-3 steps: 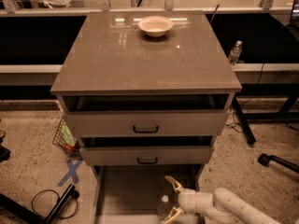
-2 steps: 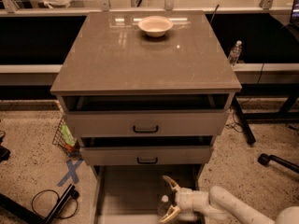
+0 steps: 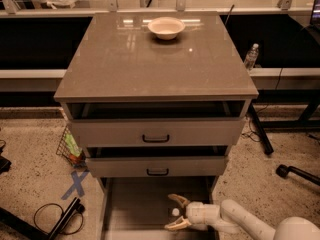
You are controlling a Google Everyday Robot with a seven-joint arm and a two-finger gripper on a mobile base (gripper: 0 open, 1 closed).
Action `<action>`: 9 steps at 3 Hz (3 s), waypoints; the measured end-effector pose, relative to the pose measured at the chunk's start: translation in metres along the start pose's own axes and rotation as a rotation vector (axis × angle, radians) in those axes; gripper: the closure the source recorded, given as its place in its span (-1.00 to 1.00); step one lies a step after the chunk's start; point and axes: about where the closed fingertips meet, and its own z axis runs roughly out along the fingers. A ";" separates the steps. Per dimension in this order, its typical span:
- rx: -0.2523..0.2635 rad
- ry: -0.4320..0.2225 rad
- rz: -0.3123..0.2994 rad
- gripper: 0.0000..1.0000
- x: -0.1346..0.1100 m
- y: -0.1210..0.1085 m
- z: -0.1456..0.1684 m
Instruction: Pick water bottle from bottom drawer and place on counter
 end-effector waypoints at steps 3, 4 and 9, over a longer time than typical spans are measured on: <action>-0.003 0.065 0.049 0.99 0.009 -0.005 0.010; -0.004 0.065 0.050 1.00 0.009 -0.005 0.011; 0.141 -0.102 0.041 1.00 -0.279 0.042 -0.064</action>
Offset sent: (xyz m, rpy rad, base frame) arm 0.0097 0.0047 -0.0181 -0.0807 0.0369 -0.0055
